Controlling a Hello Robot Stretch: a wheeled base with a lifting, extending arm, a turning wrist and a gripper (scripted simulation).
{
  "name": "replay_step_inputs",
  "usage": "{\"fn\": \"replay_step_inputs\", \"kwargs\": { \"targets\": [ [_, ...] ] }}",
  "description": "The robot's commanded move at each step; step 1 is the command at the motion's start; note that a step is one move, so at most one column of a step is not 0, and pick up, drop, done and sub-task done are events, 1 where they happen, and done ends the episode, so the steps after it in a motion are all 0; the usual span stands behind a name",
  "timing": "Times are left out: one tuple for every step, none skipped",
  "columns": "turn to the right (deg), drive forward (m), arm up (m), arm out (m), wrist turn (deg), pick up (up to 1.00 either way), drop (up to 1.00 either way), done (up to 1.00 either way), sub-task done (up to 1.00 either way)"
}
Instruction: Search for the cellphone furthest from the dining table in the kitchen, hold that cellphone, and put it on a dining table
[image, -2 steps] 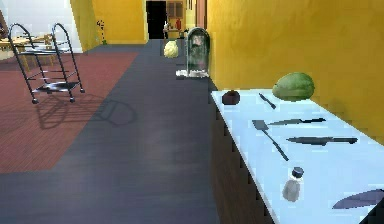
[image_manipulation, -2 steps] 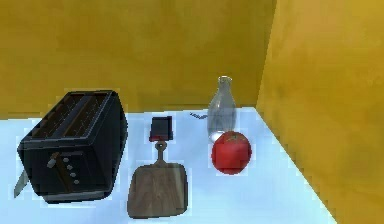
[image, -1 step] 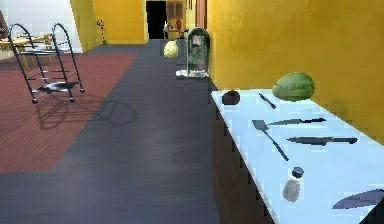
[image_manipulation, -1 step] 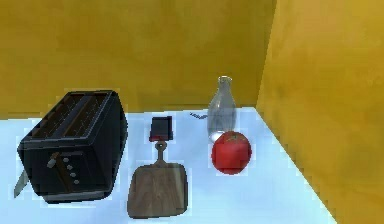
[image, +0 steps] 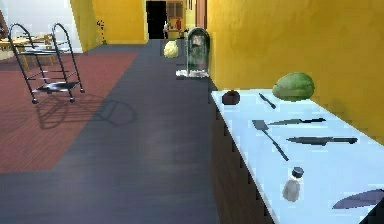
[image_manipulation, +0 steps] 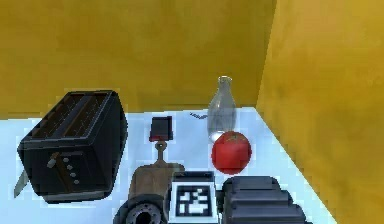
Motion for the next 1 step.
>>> {"fn": "replay_step_inputs", "kwargs": {
  "targets": [
    [0.0,0.0,0.0,0.32,0.0,0.0,0.0,0.0,0.0]
  ]
}}
